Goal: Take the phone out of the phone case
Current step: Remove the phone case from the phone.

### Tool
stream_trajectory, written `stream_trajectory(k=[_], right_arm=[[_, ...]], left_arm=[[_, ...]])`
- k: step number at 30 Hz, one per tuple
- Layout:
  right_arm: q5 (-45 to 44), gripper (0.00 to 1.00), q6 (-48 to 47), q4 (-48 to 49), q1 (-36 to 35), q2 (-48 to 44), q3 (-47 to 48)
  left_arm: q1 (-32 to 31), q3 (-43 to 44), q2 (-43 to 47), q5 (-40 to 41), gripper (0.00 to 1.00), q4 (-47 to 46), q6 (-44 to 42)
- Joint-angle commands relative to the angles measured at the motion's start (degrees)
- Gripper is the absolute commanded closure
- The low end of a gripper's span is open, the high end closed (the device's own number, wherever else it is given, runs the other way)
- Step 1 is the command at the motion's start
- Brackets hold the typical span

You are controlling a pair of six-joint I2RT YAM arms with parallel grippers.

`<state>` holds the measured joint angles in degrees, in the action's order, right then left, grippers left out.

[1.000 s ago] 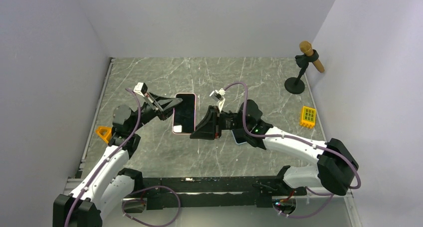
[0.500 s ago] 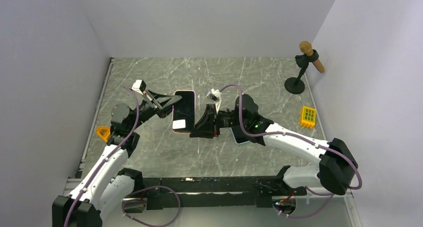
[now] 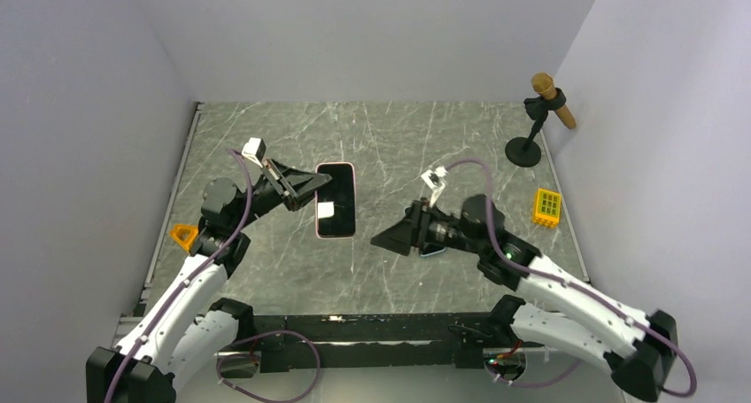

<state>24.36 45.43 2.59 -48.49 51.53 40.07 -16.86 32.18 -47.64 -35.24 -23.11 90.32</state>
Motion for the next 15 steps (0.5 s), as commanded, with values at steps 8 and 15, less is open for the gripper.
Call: stream_trajectory(k=[8,15], right_arm=[[3.71,0.51,30.5,22.48,-1.56,-6.82,-7.92],[3.67,0.6,33.8,33.1,-3.55,1.33,-6.93]], left_arm=[[-0.53,0.62,3.44,0.92,1.0,-3.04,-3.29],[-0.54,2.43,5.27,1.27,1.0,1.76,-5.42]])
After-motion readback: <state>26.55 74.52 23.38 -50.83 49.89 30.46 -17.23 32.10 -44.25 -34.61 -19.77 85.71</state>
